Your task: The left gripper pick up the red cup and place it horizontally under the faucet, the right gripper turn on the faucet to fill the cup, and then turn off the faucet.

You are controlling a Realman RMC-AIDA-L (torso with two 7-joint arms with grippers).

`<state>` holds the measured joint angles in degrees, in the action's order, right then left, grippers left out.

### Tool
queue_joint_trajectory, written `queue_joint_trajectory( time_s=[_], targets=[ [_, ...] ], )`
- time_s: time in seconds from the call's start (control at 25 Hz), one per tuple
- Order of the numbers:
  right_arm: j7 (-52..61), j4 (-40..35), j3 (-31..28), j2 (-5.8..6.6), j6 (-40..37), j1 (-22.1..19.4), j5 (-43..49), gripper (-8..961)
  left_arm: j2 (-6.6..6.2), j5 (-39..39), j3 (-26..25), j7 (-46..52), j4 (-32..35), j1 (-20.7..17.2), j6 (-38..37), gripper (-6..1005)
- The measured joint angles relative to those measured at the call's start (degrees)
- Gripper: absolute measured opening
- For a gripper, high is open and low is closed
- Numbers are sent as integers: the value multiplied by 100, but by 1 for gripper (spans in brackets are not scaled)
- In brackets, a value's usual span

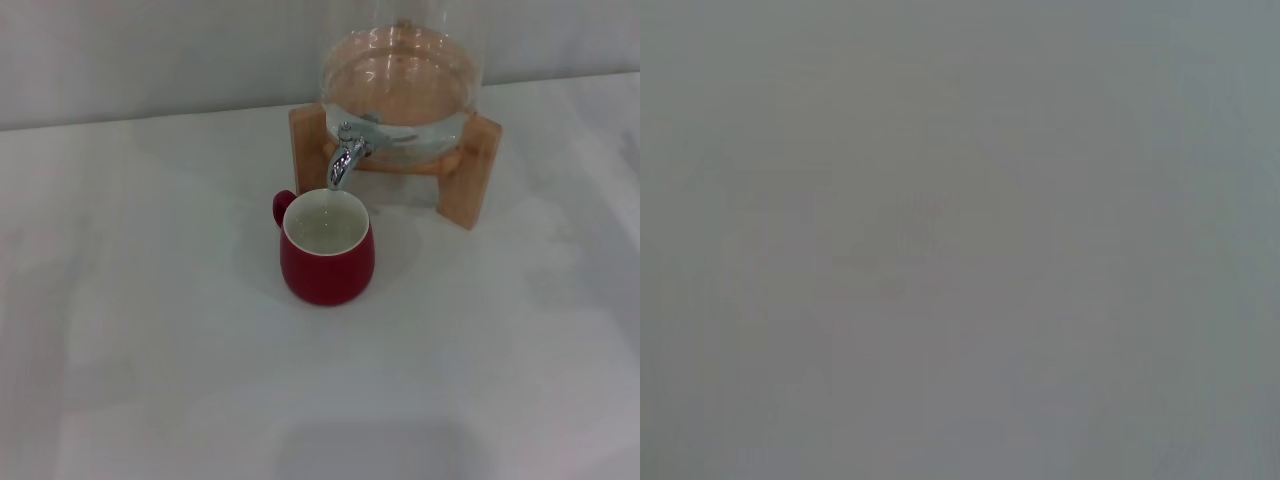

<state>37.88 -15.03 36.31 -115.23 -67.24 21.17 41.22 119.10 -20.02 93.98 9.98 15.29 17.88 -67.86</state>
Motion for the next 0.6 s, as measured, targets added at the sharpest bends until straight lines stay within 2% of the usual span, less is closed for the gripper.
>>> queue_joint_trajectory(
  time_s=[0.6],
  targets=[
    [0,9,6,0,0,-7,0,872,-1,-2,7,-15,0,5,10,881]
  ],
)
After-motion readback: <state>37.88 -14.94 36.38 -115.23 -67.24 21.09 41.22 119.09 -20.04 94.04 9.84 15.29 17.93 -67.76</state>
